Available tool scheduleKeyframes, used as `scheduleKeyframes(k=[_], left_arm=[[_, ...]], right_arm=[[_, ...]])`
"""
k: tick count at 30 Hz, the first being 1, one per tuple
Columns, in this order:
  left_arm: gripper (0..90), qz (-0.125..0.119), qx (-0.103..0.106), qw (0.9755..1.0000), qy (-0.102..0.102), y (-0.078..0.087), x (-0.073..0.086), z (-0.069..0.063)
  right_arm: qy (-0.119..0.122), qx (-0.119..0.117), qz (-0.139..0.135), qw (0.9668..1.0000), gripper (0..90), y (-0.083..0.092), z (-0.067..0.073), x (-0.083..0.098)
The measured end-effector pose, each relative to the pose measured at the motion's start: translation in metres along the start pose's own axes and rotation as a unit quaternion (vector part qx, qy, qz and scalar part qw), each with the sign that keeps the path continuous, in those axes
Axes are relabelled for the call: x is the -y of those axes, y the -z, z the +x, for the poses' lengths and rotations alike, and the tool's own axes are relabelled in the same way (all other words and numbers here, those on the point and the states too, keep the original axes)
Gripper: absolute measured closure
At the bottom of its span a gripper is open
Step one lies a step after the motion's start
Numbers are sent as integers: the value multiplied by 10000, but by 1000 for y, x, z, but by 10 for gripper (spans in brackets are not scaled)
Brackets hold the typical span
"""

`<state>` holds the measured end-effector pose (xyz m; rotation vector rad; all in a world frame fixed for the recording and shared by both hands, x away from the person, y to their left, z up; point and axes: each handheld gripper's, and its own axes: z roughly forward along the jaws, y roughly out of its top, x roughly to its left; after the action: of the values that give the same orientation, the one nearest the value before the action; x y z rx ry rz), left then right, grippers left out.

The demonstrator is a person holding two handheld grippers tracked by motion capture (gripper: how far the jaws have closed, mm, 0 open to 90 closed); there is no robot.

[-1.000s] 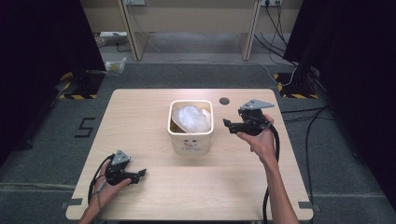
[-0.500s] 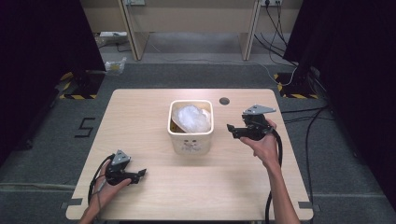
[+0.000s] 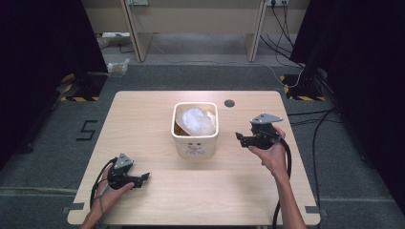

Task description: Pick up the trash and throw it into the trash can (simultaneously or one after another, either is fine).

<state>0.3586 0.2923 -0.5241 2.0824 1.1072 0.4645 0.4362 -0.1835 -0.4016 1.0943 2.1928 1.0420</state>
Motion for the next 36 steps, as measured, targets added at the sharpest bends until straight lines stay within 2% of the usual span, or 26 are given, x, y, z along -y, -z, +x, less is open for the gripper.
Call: scheduleKeyframes(k=[3,5,8,16,26,36], left_arm=[[116,-2,-1,10000,2,0,0,0],[116,-6,-4,10000,2,0,0,0],[116,-6,-4,10000,2,0,0,0],[116,-5,-4,10000,1,0,0,0],[116,1,-1,10000,0,0,0,0],[116,0,-2,10000,1,0,0,0]], right_arm=[[93,147,46,9998,260,4,1,2],[121,165,39,9998,260,6,1,3],[110,139,-33,9998,260,9,3,3],[120,148,70,9998,258,8,5,15],[61,108,-42,9999,252,16,10,29],[124,98,-59,9999,241,22,23,40]])
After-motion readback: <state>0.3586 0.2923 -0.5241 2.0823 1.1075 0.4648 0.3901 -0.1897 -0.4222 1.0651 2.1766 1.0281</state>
